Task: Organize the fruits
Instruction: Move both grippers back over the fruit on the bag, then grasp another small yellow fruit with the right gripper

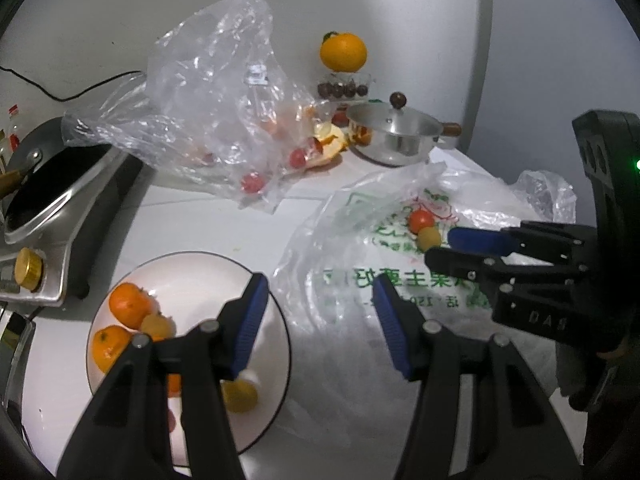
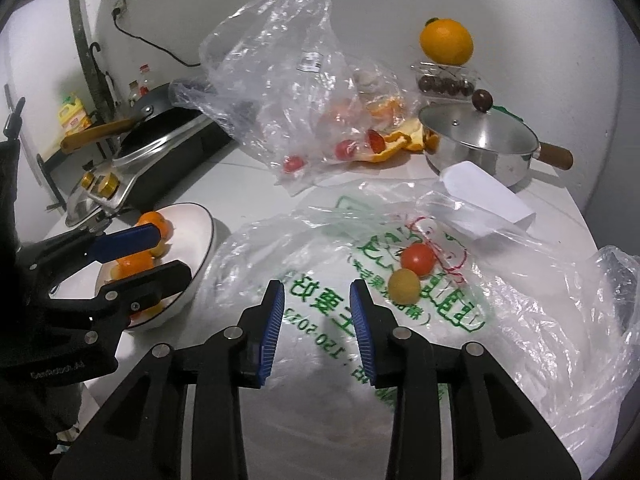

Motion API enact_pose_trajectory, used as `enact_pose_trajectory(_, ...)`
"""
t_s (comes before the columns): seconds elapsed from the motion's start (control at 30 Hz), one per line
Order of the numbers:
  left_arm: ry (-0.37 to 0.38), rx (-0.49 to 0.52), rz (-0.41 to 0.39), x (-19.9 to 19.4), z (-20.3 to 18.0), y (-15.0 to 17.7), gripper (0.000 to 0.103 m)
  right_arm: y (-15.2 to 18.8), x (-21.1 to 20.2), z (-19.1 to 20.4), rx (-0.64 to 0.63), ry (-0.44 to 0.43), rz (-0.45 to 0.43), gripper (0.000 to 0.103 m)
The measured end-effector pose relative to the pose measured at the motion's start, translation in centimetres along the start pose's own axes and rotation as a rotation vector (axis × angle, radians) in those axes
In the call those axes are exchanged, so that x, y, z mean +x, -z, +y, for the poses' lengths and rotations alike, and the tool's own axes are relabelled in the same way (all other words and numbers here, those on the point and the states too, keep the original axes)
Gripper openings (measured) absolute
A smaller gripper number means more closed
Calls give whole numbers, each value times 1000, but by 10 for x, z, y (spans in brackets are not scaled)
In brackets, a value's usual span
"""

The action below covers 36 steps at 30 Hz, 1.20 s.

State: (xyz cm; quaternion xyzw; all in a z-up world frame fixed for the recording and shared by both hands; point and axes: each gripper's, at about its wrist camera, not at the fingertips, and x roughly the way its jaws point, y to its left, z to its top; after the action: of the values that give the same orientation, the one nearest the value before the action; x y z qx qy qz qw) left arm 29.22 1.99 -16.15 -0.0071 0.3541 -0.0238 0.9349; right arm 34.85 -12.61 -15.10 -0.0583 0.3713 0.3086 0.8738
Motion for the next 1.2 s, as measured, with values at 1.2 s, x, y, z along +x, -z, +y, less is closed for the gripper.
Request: enact_pose_trajectory(1.2,44,24,30,36,-12,-13,56,-3,55,-46,26,147,96,27)
